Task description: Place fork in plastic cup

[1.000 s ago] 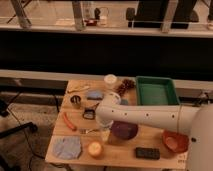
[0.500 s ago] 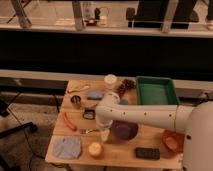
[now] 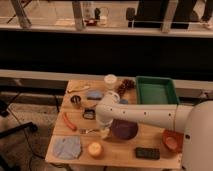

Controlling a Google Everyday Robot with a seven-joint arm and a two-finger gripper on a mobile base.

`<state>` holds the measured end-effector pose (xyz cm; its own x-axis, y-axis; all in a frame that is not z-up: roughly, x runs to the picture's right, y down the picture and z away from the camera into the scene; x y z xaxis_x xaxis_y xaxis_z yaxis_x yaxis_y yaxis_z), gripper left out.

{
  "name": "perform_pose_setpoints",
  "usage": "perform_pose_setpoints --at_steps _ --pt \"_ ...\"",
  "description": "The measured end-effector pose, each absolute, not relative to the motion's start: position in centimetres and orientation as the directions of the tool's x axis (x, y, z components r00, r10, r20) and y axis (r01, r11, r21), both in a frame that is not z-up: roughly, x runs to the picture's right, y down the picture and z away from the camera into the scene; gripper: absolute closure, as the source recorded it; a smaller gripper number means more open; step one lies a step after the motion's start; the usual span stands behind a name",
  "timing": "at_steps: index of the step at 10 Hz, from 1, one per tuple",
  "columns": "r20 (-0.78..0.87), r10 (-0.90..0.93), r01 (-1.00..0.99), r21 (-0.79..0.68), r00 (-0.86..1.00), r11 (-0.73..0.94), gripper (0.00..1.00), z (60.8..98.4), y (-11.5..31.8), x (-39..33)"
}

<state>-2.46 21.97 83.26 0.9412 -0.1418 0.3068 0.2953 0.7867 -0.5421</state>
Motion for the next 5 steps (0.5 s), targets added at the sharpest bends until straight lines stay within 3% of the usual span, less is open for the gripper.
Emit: perform_pose_setpoints --at_steps 5 --pt "0.304 -0.145 0.297 -0.545 0.941 0.784 0.33 83.29 21.72 -2.54"
